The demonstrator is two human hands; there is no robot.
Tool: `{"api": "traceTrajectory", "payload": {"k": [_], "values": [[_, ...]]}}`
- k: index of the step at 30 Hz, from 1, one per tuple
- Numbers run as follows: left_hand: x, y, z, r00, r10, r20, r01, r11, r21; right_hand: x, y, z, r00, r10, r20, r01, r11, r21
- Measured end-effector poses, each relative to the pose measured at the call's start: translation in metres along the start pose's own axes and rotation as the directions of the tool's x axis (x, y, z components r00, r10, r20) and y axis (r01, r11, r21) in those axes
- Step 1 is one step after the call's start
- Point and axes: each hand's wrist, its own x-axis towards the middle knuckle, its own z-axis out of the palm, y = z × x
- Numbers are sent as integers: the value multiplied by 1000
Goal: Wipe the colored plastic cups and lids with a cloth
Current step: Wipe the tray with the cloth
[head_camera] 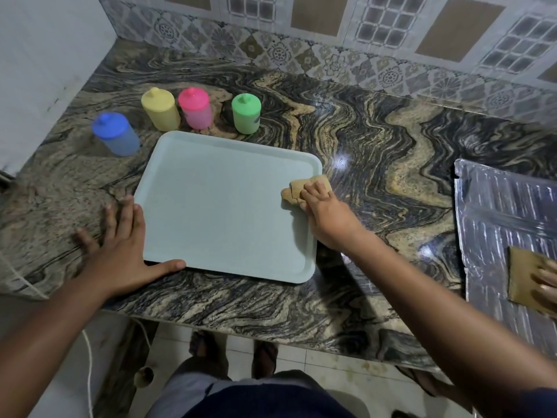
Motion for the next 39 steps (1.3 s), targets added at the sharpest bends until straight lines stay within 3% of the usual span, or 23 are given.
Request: {"api": "traceTrajectory", "payload": {"k": [5, 12, 22, 26, 31, 36, 39], "values": [[1, 0, 0, 1000, -5, -13, 5, 1000, 13, -50, -15, 26, 999, -32, 44, 30, 999, 36], [2, -2, 4, 1000, 9, -14, -9, 1000, -2, -113, -36, 56, 1000, -2, -7, 3, 979, 203], [3, -3, 9, 999, 26, -32, -27, 998, -49, -150, -54, 26, 997, 49, 62, -70, 909, 410], [4, -1, 11, 997, 44, -58, -50, 994, -95, -143, -65, 15, 980, 13, 196, -149, 703, 696], [8, -16, 9, 993, 78, -89, -94, 978, -184, -113, -94, 10, 970, -33, 240, -187, 531, 827], [1, -34, 7, 989, 79, -127, -111, 957, -268, -60, -122, -6, 986, -21, 168, -145, 406, 902], [2, -43, 5, 983, 82, -162, -126, 952, -281, -15, -142, -9, 993, 61, 104, -119, 348, 930]]}}
